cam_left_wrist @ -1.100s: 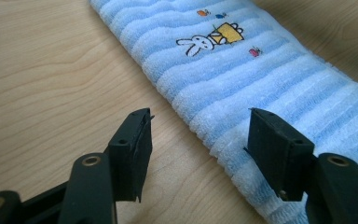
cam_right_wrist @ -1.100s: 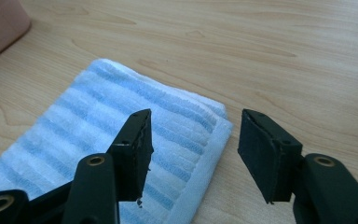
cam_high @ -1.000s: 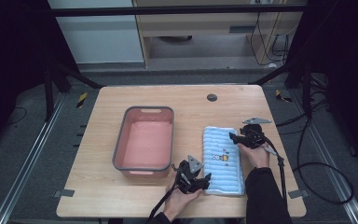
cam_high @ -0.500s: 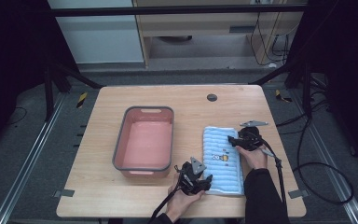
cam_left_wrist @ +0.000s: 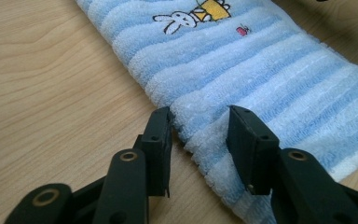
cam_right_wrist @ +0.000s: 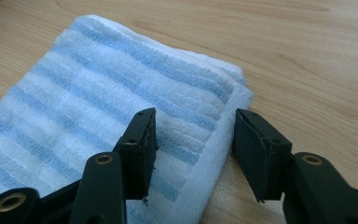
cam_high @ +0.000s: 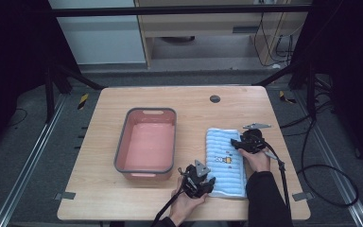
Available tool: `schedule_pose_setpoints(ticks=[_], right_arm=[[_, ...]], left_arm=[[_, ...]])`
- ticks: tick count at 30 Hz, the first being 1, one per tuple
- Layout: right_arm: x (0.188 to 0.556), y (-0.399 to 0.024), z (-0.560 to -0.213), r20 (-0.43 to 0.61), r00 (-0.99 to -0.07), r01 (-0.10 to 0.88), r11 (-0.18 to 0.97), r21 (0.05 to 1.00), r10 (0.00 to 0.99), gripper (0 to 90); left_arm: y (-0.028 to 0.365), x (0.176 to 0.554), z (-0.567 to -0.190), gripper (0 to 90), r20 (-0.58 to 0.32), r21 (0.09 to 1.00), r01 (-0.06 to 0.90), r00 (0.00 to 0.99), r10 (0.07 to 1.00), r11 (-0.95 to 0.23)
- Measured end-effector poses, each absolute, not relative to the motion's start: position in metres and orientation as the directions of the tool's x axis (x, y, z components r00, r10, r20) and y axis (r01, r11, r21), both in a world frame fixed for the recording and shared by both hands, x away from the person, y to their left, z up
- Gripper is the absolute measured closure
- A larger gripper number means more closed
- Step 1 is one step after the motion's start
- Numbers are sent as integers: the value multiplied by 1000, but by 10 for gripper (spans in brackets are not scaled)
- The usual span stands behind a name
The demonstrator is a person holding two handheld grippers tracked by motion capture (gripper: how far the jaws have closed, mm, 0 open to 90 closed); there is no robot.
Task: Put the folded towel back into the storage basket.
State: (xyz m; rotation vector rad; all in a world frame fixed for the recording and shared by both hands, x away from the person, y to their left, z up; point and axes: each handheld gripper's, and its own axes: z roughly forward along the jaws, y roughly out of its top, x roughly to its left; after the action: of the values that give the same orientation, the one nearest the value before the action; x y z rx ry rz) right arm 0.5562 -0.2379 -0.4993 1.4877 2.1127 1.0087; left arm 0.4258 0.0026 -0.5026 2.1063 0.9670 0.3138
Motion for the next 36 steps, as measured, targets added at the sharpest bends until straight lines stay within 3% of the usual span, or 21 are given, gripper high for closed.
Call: schedule_pose_setpoints(ticks=[18,36], right_arm=[[555,-237,-500,185,-392,675,145,724,901,754],[545,-237,-480,181,-396,634,125,763,900,798]], left_arm=[[-2,426,-500,794,-119,725,557,681,723,-405],[5,423,-490,838,-146,762,535,691,708,-365]])
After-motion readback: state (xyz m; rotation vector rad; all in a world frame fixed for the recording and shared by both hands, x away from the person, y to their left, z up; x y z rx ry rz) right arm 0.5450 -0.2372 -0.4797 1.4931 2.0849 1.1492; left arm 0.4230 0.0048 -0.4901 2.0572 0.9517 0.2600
